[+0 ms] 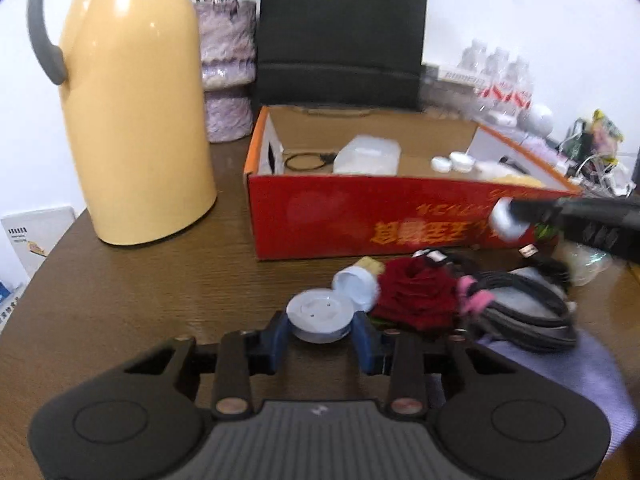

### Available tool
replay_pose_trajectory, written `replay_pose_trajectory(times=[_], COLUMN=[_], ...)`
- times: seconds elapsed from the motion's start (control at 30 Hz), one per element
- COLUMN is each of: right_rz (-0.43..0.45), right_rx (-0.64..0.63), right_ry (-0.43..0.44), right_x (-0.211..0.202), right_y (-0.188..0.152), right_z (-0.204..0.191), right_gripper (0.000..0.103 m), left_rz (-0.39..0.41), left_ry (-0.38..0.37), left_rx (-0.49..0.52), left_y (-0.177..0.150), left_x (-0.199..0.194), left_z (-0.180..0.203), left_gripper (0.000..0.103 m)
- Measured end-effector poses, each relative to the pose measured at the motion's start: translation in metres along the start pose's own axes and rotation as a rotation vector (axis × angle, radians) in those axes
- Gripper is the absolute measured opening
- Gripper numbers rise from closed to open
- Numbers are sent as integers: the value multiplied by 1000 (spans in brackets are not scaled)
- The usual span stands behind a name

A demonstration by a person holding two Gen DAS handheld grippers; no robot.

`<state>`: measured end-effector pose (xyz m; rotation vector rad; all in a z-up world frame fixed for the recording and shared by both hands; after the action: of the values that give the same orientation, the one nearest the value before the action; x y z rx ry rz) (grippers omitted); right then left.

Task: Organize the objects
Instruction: 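Grasp a white cap with right while left grasps a white round lid, then carry the cap and round lid over the box and open both tools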

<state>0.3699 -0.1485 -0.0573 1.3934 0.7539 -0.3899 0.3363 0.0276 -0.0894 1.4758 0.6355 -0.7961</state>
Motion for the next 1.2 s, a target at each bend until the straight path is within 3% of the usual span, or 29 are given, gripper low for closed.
replay_pose_trajectory(times=[0.17,0.4,0.5,0.57,0.63,0.7,0.8,0.87,0.93,1.0,1.1,1.17,1.2], right_rz=[50,-107,-186,-217,-213,-197,-172,-172,-171,-164,-162,-170,-176], right_rx=[43,54,74,87,104,111,35,34,38,37,25,22,19], right_ry=[19,98,124,135,142,117,62,80,90,92,76,75,74], right_x=[-57,-99,-109,-117,-128,-137,-149,-153,-157,-157,-155,-151,-148], right_y=[-17,-106,-141,-161,-172,-177,-183,-187,-189,-191,-192,-193,-193], right_z=[20,16,9,5,3,1,-9,-12,-14,-15,-20,-22,-23], right_gripper=[4,4,4,5,5,7,9,11,21,44,44,41,35], left_rz=[17,11,-68,-62,-75,-75,-70,-69,-63,-59,-55,-56,-55], left_ry=[-2,-41,-59,-29,-71,-100,-74,-65,-51,-50,-38,-40,-45], left_rx=[-8,-72,-34,46,95,113,133,114,112,106,94,109,116], left_y=[-23,-86,-124,-144,-156,-165,-171,-171,-171,-170,-167,-166,-166], left_x=[-25,-83,-96,-110,-121,-127,-131,-130,-129,-127,-124,-124,-124], left_z=[4,10,26,43,55,65,74,73,74,71,70,71,72], left_gripper=[33,33,31,31,32,34,43,48,49,51,51,40,37])
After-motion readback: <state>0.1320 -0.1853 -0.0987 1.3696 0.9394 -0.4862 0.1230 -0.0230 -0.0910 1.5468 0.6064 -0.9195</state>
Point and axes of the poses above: each gripper's, at about its wrist camera, not at the fingertips, and x roughly the way its jaws point, z to its right, y to its top, the point moved 3 cm from there along x, roughly the way its jaws point, and after that the axes turned 13 degrees about -z, right-handed, at the moved point
